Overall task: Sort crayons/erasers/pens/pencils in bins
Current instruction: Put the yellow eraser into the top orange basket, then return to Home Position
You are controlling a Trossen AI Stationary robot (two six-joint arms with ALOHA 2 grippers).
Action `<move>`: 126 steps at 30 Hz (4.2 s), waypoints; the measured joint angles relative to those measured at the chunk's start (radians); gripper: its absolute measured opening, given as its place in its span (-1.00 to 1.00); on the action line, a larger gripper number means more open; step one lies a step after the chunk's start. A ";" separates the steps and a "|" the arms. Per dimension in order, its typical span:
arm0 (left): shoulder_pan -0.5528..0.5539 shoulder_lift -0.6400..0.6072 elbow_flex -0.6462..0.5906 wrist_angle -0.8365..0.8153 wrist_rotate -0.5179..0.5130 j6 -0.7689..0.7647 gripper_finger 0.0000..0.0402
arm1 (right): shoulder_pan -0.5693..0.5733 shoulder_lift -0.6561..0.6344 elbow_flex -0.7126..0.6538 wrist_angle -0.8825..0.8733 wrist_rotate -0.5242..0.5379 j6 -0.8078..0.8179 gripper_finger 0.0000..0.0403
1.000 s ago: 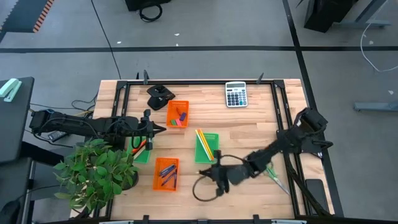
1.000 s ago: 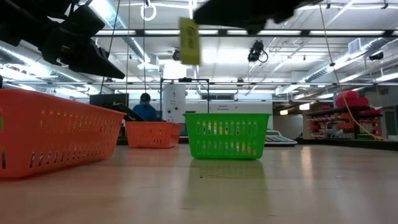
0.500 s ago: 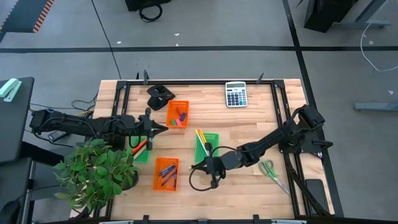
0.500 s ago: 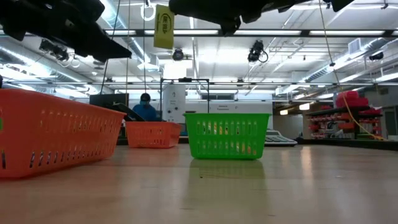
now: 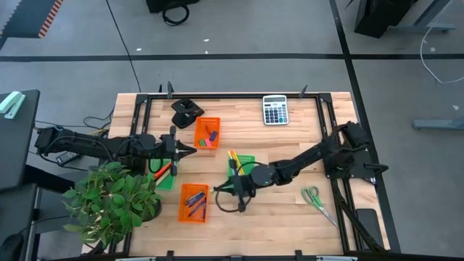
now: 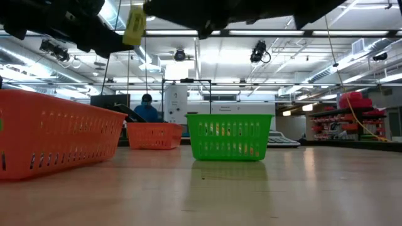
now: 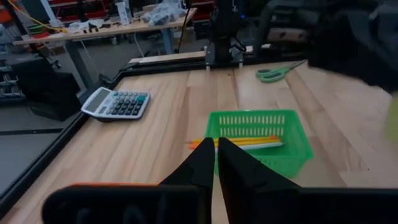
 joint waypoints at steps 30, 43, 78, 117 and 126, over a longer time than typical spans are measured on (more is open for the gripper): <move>0.185 0.003 0.118 -0.163 -0.097 0.030 -0.50 | -0.609 0.048 0.191 -0.229 -0.543 -0.142 -0.99; 0.216 0.003 0.118 -0.182 -0.107 0.030 -0.51 | -0.654 0.242 0.190 -0.072 -0.481 -0.158 -0.97; 0.102 0.003 0.119 -0.348 -0.182 -0.109 -0.63 | -0.680 0.274 0.252 -0.313 -0.384 -0.137 -0.84; 0.218 0.001 0.119 -0.420 -0.286 -0.033 -0.75 | -0.581 -0.033 0.183 -0.551 -0.383 -0.075 -0.21; 0.218 -0.027 0.119 -0.428 -0.151 -0.003 -0.97 | -0.593 -0.235 -0.197 -0.390 -0.300 0.057 -0.21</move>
